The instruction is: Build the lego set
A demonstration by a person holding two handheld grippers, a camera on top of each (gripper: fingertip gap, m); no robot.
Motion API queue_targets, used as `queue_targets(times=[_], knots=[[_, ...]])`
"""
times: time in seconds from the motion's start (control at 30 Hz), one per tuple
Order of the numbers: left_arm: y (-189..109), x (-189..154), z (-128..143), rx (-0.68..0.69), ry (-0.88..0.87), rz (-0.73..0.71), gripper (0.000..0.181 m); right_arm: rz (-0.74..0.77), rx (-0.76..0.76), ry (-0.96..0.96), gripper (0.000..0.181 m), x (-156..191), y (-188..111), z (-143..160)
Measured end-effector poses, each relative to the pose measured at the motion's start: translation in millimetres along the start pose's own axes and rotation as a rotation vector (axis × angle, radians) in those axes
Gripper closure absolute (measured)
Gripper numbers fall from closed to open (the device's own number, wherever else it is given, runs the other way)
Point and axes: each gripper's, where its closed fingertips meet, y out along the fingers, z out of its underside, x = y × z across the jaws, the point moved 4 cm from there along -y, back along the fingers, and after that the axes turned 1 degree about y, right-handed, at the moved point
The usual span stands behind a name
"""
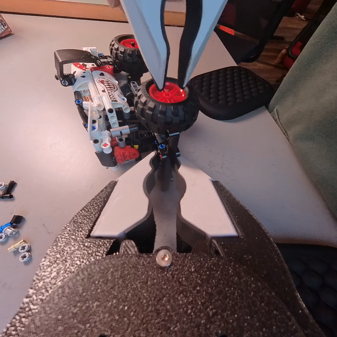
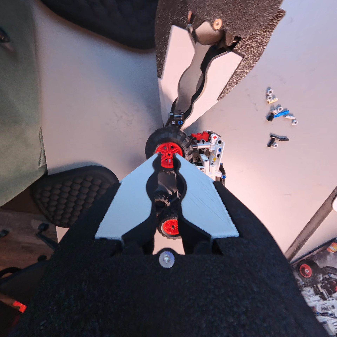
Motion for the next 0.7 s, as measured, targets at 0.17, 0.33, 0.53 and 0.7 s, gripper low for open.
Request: queue_targets(times=[0.17, 0.33, 0.53, 0.7], knots=[[0, 0, 0, 0.000, 0.000, -0.005, 0.170, 0.045, 0.038, 0.017, 0.176, -1, 9, 4], [0, 0, 0, -0.003, -0.002, -0.006, 0.170, 0.074, 0.074, 0.005, 0.176, 1, 10, 3], [0, 0, -1, -0.002, -0.007, -0.010, 0.170, 0.092, 0.039, 0.022, 0.177, 2, 14, 3], [0, -1, -1, -0.001, -0.008, -0.011, 0.170, 0.097, 0.007, 0.053, 0.178, 3, 17, 3]])
